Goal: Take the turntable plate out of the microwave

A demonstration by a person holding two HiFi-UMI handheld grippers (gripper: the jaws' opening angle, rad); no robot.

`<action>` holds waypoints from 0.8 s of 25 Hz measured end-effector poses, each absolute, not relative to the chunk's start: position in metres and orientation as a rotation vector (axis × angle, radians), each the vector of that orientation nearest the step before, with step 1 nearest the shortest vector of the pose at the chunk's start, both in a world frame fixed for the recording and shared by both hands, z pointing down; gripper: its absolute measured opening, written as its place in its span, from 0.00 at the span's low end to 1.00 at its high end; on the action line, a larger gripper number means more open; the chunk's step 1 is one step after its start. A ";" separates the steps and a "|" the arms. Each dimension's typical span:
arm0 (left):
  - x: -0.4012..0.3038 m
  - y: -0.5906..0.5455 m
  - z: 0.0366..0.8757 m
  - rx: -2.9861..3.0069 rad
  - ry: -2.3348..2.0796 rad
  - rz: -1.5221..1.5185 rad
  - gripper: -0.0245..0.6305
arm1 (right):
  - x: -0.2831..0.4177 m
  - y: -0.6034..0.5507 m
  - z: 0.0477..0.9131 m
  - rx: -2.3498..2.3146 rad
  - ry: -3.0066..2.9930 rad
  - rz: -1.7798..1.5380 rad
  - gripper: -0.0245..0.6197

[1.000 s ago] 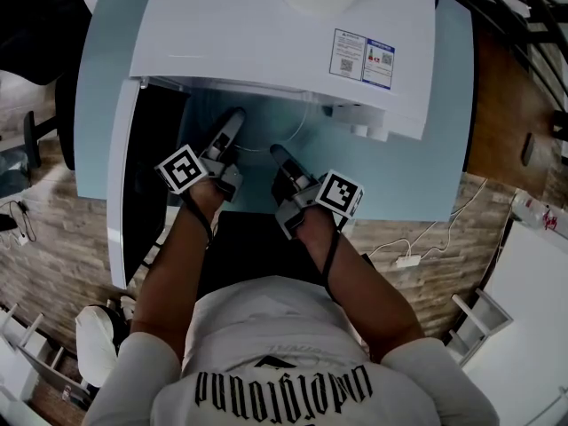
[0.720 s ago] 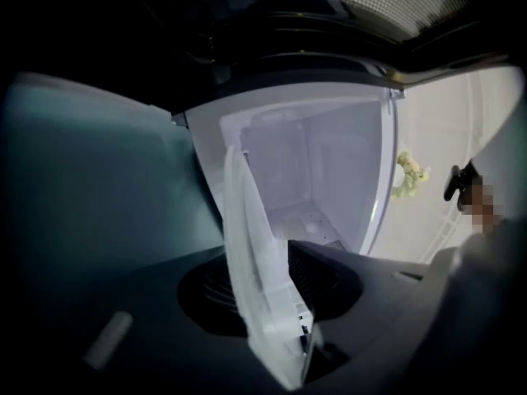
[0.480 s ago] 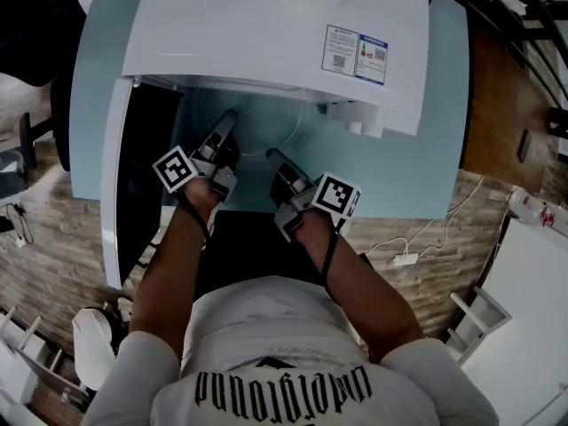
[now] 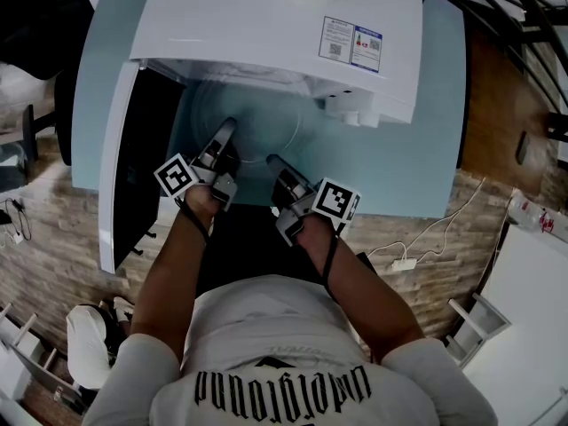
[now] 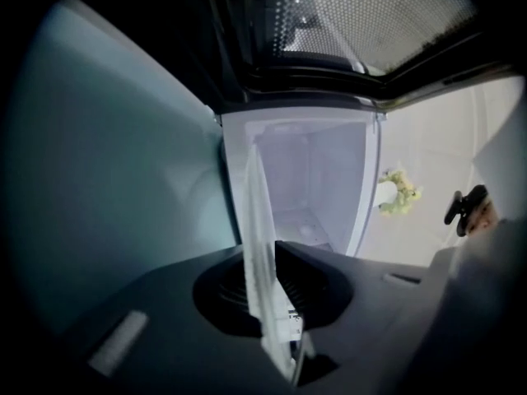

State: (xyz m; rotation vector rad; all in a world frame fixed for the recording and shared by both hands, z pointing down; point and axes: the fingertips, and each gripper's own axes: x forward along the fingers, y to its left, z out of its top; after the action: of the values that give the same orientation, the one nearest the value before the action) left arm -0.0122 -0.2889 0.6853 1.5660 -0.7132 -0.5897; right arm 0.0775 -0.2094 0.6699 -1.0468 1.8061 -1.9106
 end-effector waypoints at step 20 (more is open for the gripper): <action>0.000 -0.203 0.580 1.554 -0.686 -0.667 0.16 | 0.093 -0.130 0.576 -0.910 1.984 -1.838 0.11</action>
State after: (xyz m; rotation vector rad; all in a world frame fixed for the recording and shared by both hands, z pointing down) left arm -0.0002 -0.2031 0.5798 1.5537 -0.6863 -0.6673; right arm 0.0933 -0.1299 0.5761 -0.9098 1.9842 -1.8380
